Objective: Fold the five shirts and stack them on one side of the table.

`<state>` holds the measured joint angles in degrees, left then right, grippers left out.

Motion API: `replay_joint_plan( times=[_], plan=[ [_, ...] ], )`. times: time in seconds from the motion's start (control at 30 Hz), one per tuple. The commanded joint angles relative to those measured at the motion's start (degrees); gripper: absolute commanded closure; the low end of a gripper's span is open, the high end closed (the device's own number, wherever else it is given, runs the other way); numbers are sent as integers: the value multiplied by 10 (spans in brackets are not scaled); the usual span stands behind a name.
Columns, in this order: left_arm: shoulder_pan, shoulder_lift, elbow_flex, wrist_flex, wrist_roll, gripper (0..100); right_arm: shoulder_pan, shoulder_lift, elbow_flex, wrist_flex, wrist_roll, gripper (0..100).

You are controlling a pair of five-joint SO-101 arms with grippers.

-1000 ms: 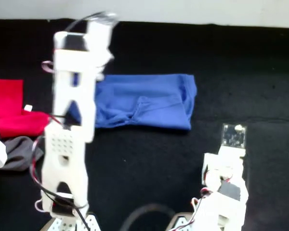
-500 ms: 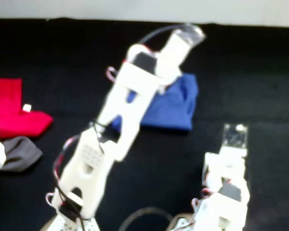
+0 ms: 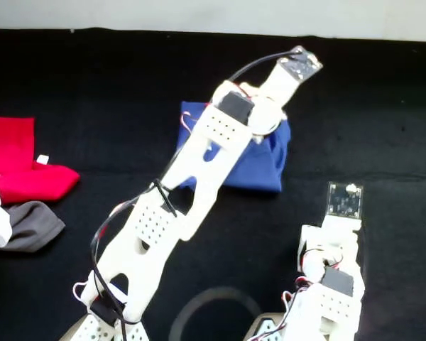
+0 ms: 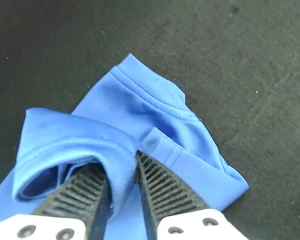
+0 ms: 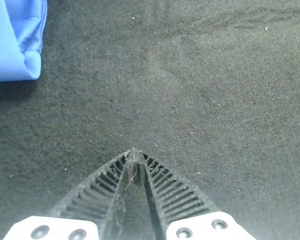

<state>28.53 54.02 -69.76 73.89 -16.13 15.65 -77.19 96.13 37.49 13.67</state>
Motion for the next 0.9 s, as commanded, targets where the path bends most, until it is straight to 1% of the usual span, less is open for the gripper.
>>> replay_joint_plan(
  times=[0.0, 0.13, 0.27, 0.37, 0.43, 0.5, 0.57, 0.6, 0.7, 0.87],
  plan=[
    [-1, -8, -6, -9, -1, 885, -9, -9, 31, 4, 6, 993],
    [-11, -17, -28, -2, -1, 848, -9, -9, 31, 4, 6, 993],
    [-27, -38, -89, 51, -2, 846, -9, -9, 31, 4, 6, 993],
    [-56, -45, -138, 89, -2, 848, -9, -9, 31, 4, 6, 993],
    [-83, -44, -147, 121, -2, 894, -9, -9, 31, 4, 6, 993],
    [-105, -33, -138, 157, -2, 999, -9, -9, 31, 4, 6, 993],
    [-117, -10, -120, 178, -2, 977, -11, -9, 31, 4, 6, 993],
    [-120, 4, -114, 183, -2, 991, -11, -9, 31, 4, 6, 993],
    [-115, 53, -109, 184, -2, 991, -11, -9, 32, 4, 6, 993],
    [-80, 130, -131, 175, -2, 991, -11, -9, 32, 4, 6, 993]
  ],
)
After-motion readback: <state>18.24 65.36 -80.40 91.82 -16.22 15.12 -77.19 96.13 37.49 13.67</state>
